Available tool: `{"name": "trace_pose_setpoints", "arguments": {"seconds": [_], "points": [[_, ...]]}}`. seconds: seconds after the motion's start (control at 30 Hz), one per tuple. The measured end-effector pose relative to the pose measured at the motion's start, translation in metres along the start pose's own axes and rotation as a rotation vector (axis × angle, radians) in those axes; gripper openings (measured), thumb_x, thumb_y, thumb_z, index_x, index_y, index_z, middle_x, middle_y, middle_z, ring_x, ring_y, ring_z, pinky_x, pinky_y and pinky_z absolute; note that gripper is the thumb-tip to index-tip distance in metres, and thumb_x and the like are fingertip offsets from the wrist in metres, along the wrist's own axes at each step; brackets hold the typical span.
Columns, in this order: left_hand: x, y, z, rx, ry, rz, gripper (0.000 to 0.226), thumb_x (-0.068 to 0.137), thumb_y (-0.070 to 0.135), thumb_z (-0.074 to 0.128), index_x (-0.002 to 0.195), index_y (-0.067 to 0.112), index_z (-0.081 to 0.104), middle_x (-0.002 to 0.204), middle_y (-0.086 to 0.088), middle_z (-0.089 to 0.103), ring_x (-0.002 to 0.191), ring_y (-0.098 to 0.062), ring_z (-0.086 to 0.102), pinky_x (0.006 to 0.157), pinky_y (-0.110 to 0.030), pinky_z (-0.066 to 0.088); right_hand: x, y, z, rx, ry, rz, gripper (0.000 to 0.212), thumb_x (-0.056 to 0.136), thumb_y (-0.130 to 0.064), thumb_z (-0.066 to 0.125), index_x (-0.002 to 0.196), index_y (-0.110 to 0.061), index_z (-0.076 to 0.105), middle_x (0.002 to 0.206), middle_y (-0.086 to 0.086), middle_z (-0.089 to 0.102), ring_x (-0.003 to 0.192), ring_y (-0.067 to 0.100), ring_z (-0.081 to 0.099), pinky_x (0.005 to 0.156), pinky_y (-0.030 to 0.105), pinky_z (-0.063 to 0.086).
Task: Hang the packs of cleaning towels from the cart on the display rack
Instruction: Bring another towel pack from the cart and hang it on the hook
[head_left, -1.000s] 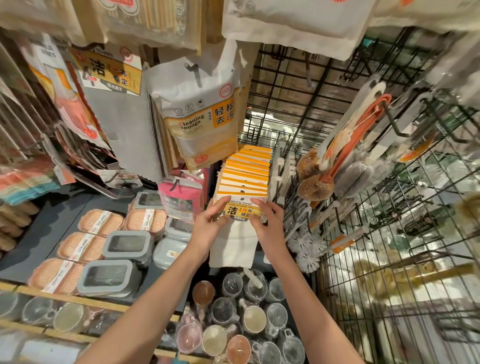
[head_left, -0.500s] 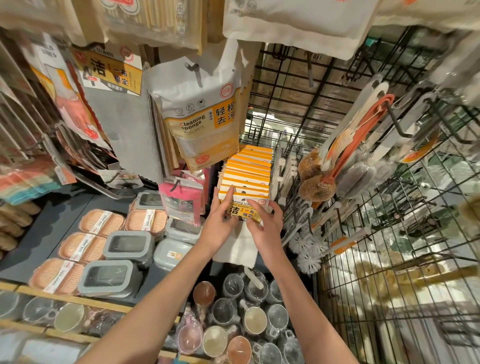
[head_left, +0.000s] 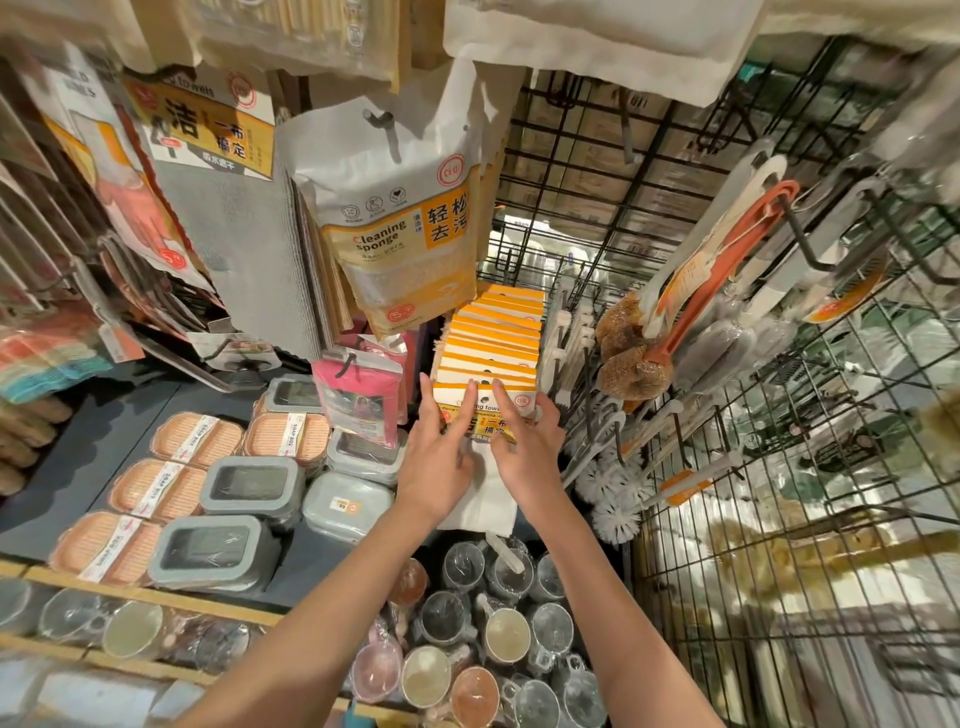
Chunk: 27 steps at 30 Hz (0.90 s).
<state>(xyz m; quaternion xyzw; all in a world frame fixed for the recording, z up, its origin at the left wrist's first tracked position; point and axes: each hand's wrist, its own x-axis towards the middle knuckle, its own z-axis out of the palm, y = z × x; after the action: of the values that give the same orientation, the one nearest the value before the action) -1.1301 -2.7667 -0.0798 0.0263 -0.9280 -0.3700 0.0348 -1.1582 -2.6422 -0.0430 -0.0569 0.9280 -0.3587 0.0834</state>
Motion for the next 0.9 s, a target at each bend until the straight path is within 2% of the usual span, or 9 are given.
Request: {"name": "trace_pose_setpoints", "arguments": {"seconds": [0.1,0.2,0.3,0.33,0.4,0.5,0.57,0.67,0.9], "points": [[0.001,-0.003,0.003,0.045,-0.010,-0.003,0.102,0.089,0.003,0.051,0.137,0.055,-0.022,0.147,0.000,-0.044,0.146,-0.036,0.019,0.111,-0.051,0.034,0.000,0.002,0.001,-0.036,-0.005,-0.002,0.065,0.094,-0.012,0.043,0.143,-0.049,0.021,0.150,0.009,0.006,0.129,0.031,0.016,0.091,0.019,0.014],[0.001,-0.004,0.002,0.062,-0.011,-0.004,0.105,0.089,0.001,0.051,0.135,0.058,-0.024,0.142,0.010,-0.048,0.148,-0.027,0.011,0.119,-0.049,0.018,0.001,0.001,0.002,-0.030,-0.005,-0.004,0.066,0.093,-0.012,0.044,0.142,-0.049,0.021,0.149,0.008,0.005,0.128,0.029,0.015,0.091,0.021,0.014],[0.001,-0.001,0.001,-0.018,0.062,0.030,0.094,0.090,-0.001,0.050,0.142,0.052,-0.008,0.155,0.007,-0.026,0.146,-0.020,0.020,0.120,-0.050,0.010,-0.001,0.003,0.000,0.020,0.027,-0.038,0.064,0.094,-0.013,0.045,0.140,-0.051,0.025,0.147,0.004,0.007,0.126,0.020,0.013,0.093,0.020,0.012],[0.001,0.001,0.001,-0.044,0.100,0.032,0.088,0.092,0.003,0.052,0.143,0.052,0.000,0.160,0.005,-0.015,0.142,-0.023,0.031,0.120,-0.051,0.012,-0.002,0.004,0.000,0.042,0.039,-0.044,0.063,0.094,-0.013,0.045,0.139,-0.052,0.025,0.146,0.003,0.008,0.126,0.018,0.013,0.095,0.020,0.014],[0.003,0.006,-0.001,-0.134,0.189,0.007,0.070,0.093,0.017,0.061,0.142,0.053,0.026,0.161,-0.001,0.012,0.126,-0.031,0.049,0.113,-0.056,0.028,-0.004,0.005,0.002,0.075,0.058,-0.048,0.063,0.094,-0.012,0.047,0.138,-0.052,0.027,0.144,0.002,0.010,0.126,0.018,0.014,0.101,0.024,0.020],[0.016,0.014,-0.005,-0.256,0.295,-0.062,0.039,0.086,0.027,0.071,0.123,0.035,0.062,0.141,-0.007,0.038,0.126,-0.029,0.043,0.097,-0.051,0.044,-0.008,0.005,0.007,0.146,0.062,-0.044,0.065,0.094,-0.011,0.048,0.135,-0.057,0.027,0.141,-0.006,0.009,0.128,0.017,0.016,0.108,0.035,0.030],[0.026,0.017,-0.009,-0.249,0.313,-0.093,0.028,0.084,0.028,0.073,0.112,0.028,0.069,0.129,-0.008,0.041,0.121,-0.027,0.044,0.093,-0.047,0.047,-0.009,0.005,0.008,0.177,0.062,-0.048,0.068,0.093,-0.010,0.048,0.132,-0.061,0.025,0.141,-0.009,0.009,0.130,0.016,0.015,0.108,0.039,0.032],[0.033,0.020,-0.014,-0.217,0.285,-0.121,0.021,0.084,0.030,0.073,0.104,0.030,0.071,0.125,-0.006,0.039,0.110,-0.029,0.053,0.092,-0.044,0.048,-0.008,0.005,0.008,0.187,0.063,-0.033,0.071,0.093,-0.010,0.048,0.127,-0.067,0.023,0.142,-0.007,0.010,0.130,0.021,0.022,0.107,0.041,0.034],[0.033,0.025,-0.018,0.017,0.329,-0.031,0.022,0.083,0.027,0.072,0.103,0.019,0.075,0.126,-0.017,0.048,0.122,-0.034,0.043,0.098,-0.043,0.038,-0.006,0.004,0.005,0.196,0.068,-0.012,0.065,0.092,-0.008,0.049,0.127,-0.060,0.031,0.141,-0.003,0.012,0.129,0.024,0.024,0.107,0.043,0.033]]}}
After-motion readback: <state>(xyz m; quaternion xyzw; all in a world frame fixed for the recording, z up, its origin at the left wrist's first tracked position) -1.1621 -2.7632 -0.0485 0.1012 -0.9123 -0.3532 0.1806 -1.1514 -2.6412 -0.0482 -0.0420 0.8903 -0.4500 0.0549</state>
